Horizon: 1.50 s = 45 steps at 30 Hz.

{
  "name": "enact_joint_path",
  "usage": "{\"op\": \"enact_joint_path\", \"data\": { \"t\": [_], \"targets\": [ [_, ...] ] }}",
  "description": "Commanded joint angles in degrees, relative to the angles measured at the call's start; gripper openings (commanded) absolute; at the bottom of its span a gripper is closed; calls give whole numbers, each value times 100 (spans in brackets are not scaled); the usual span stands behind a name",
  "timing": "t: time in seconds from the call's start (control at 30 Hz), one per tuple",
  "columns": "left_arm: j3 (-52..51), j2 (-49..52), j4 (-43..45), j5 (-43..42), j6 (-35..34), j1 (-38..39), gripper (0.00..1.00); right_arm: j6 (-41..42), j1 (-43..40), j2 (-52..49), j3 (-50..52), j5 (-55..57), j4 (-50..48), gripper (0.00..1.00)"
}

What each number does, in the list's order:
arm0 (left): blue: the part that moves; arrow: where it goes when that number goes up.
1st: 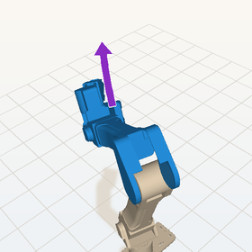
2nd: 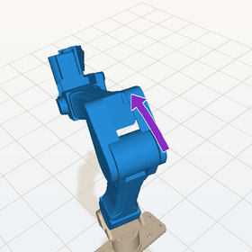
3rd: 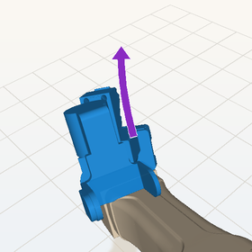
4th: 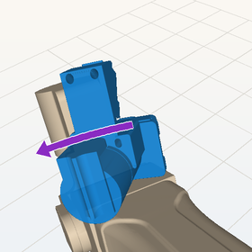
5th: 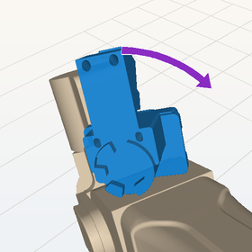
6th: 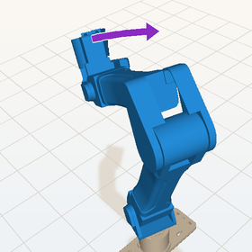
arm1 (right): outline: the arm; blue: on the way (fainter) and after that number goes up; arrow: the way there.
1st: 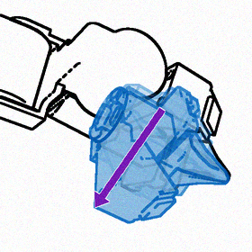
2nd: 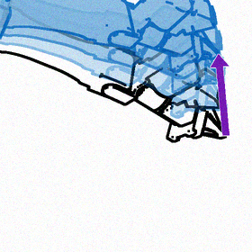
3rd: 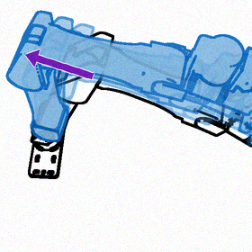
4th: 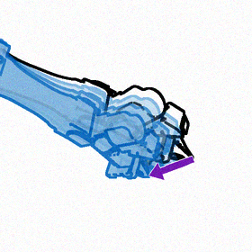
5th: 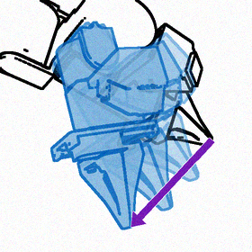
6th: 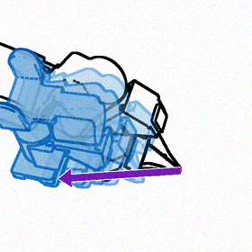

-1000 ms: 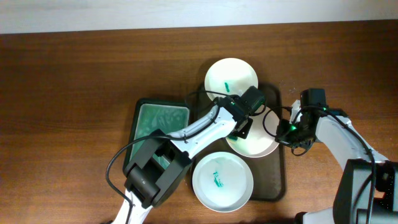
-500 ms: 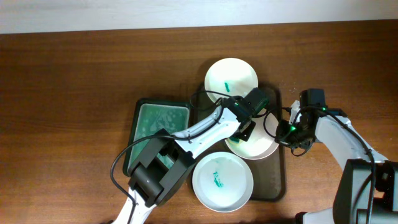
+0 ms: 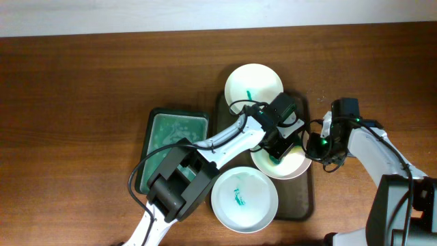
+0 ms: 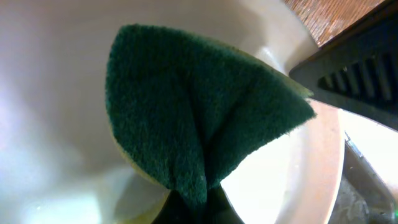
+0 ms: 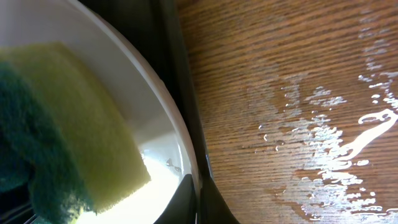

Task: Clean dirty plates on tray and stack at the side
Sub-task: 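Scrub the plate with the sponge in left gripper while right holds it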

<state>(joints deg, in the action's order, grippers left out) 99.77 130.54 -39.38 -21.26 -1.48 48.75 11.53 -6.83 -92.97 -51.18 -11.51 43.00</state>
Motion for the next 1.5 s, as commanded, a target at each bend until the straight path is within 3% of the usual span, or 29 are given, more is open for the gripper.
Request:
{"op": "enact_joint_path", "data": {
  "t": [0.0, 0.17, 0.2, 0.23, 0.33, 0.57, 0.6, 0.7, 0.83, 0.9, 0.97, 1.07, 1.1, 1.23, 1.33, 1.47],
  "targets": [
    [52, 140, -505, -149, 1021, 227, 0, -55, 44, -31, 24, -177, -44, 4],
    [98, 133, -905, -339, 1552, 299, 0, -55, 44, -31, 24, -177, -39, 4],
    [201, 133, -1016, -299, 1346, 256, 0, -55, 44, -31, 24, -177, -42, 4],
    [289, 133, -1143, 503, 166, 142, 0, -52, 44, -31, 24, -177, -42, 4],
    [289, 136, -1300, 2155, -1259, -170, 0, -55, 44, -31, 24, -177, -46, 4],
    [667, 133, -2096, 3289, -2103, -205, 0, -55, 44, -31, 24, -177, -42, 4],
    [743, 133, -2109, 3101, -2103, -205, 0, -55, 44, -31, 24, -177, -42, 4],
    [903, 160, -1397, 579, -2076, -205, 0, -55, 44, -31, 24, -177, -42, 4],
    [903, 584, -870, -1080, -1919, -201, 0, -55, 44, -31, 24, -177, -44, 4],
    [903, 636, -863, -1572, -1491, -192, 0, -55, 44, -31, 24, -177, -59, 4],
    [903, 638, -1010, -920, -1405, -181, 0, -55, 44, -31, 24, -177, -63, 4],
    [909, 636, -1683, 2199, -1917, -216, 0, -55, 44, -31, 24, -177, -61, 4],
    [927, 636, -1843, 2763, -2020, -216, 0, -55, 44, -31, 24, -177, -59, 4],
    [1517, 623, -2503, 3263, -2129, -216, 0, -55, 44, -31, 24, -177, -37, 4],
    [2168, 481, -3357, 2894, -2164, -238, 0, -55, 44, -31, 24, -177, -26, 4],
    [2356, -789, -4330, 2743, -1794, -787, 0, -57, 44, -31, 24, -177, -22, 4]
  ]
}}
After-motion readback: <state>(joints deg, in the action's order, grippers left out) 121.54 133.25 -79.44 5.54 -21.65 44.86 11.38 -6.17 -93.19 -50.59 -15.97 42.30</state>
